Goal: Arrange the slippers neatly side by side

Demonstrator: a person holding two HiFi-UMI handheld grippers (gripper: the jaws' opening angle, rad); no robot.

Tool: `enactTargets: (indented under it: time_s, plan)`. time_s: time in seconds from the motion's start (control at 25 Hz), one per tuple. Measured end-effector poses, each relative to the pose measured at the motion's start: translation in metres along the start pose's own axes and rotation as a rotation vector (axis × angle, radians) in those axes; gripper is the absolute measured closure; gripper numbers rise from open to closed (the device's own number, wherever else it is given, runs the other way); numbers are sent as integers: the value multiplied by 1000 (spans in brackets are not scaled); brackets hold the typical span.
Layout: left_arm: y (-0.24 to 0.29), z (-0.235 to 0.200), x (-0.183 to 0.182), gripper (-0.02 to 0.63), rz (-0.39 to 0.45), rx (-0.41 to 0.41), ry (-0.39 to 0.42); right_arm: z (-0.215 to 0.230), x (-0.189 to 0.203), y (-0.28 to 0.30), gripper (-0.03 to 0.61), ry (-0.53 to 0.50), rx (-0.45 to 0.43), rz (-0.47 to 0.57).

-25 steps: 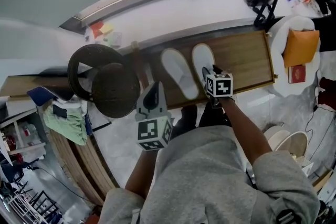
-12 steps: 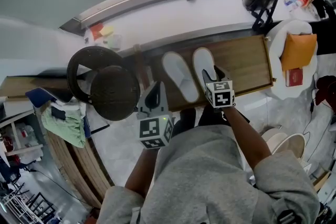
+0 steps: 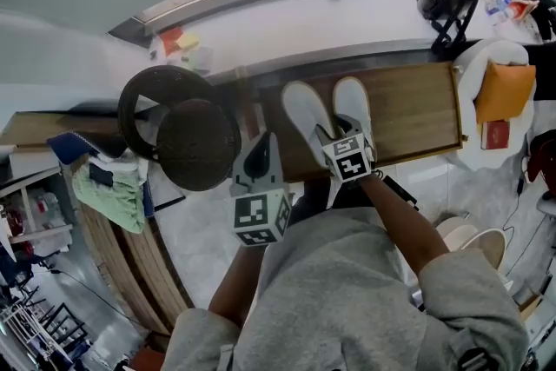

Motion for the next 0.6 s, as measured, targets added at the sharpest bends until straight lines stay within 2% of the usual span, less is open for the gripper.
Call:
enactTargets:
  time_s: [0.2, 0.4, 0.52, 0.6]
  plan:
    - [-6, -9, 3, 598, -5, -27, -5, -14, 7, 33, 392, -42, -57, -81]
    - [-13, -18, 6, 598, -17, -47, -8, -22, 10, 46, 400, -21, -38, -106]
    - [-13, -19, 7, 598, -20, -49, -8, -22, 9, 47, 521, -29, -3, -119]
    - [-13, -19, 8, 598, -19, -50, -8, -21, 8, 46, 539, -31, 2, -109]
Point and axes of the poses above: the fingertips, and each gripper's own axes: y forward along the fingers, z to its right, x out of its underside, the point moved 10 cm from there along -y, backward along the fingers, and after that the axes turned 3 degrees about -y, right-handed, at the moved point
